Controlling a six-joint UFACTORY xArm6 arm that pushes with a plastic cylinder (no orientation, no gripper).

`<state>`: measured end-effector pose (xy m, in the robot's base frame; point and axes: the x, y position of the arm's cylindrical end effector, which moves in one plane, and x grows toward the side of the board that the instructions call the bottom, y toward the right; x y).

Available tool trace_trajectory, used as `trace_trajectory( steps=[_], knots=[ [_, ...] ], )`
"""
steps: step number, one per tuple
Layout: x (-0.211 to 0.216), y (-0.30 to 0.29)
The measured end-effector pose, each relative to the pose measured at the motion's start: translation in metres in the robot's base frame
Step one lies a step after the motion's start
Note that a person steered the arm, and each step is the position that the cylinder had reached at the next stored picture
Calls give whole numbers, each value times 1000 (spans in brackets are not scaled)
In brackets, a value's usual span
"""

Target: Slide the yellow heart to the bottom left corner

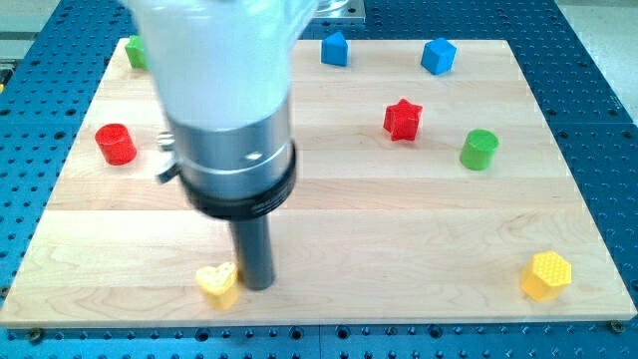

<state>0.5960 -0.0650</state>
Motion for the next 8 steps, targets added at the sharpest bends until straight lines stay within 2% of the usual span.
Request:
trace_trajectory(
  steps=[1,2,3,4,5,6,7,8],
  knots=[
    [23,-8],
    [23,-39],
    [15,-97],
    [3,-38],
    [-28,-93],
    [-24,-136],
    [-55,-128],
    [-129,-95]
  ],
)
